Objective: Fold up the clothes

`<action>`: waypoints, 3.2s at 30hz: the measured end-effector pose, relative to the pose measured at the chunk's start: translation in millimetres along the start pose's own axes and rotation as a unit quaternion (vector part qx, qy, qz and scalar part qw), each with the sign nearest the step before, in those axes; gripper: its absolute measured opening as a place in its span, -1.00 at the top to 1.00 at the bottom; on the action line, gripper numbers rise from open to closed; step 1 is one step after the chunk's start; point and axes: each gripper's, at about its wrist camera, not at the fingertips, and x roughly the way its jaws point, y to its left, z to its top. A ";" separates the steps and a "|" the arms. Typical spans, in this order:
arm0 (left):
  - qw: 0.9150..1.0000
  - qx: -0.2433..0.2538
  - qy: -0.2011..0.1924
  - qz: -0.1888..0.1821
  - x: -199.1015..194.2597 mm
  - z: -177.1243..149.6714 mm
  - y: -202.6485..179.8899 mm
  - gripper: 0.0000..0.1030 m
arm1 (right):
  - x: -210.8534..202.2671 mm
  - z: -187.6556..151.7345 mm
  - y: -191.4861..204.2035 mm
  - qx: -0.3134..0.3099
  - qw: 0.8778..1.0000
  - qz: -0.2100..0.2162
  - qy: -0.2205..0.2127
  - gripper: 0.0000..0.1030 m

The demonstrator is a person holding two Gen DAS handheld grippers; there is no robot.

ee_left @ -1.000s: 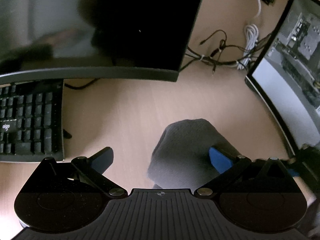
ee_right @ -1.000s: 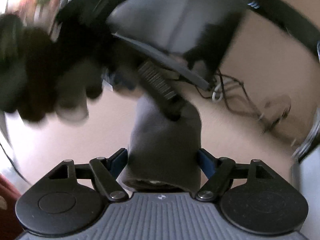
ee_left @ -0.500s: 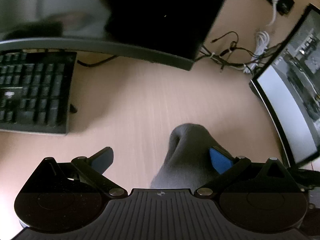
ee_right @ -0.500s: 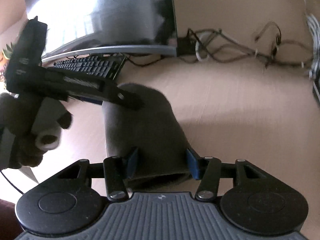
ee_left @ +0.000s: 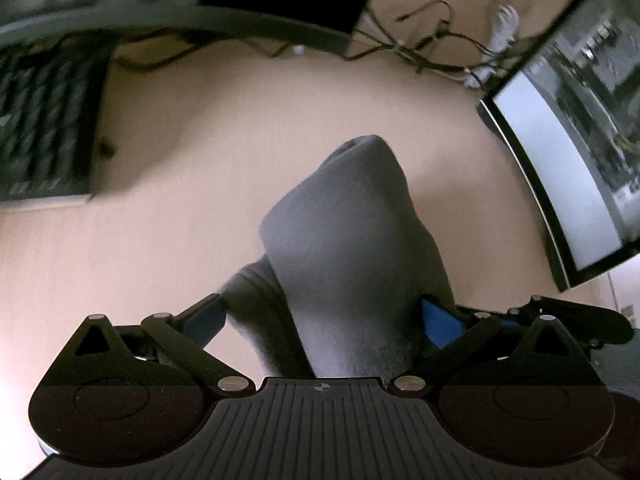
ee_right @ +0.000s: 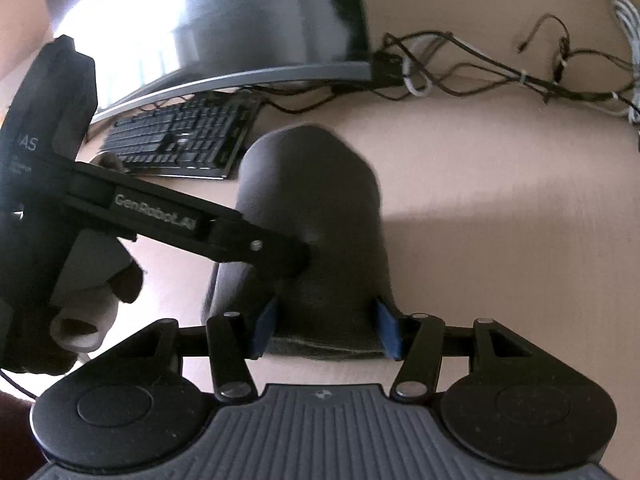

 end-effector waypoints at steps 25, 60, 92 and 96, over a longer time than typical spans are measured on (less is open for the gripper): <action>0.999 -0.020 0.002 -0.040 22.0 29.7 24.7 -1.00 | -38.9 55.1 -27.8 -0.036 0.998 0.030 -0.049 -0.42; 0.999 0.014 0.020 -0.033 15.4 19.1 21.6 -1.00 | 29.3 64.5 -43.7 0.079 0.996 0.014 -0.024 -0.26; 0.999 0.022 -0.018 -0.029 16.6 9.4 17.7 -1.00 | -2.0 41.1 -65.7 0.158 0.982 -0.076 -0.064 -0.38; 0.999 0.029 -0.017 -0.038 17.1 11.8 20.4 -1.00 | 4.9 67.5 -47.9 0.120 0.985 -0.090 -0.081 -0.38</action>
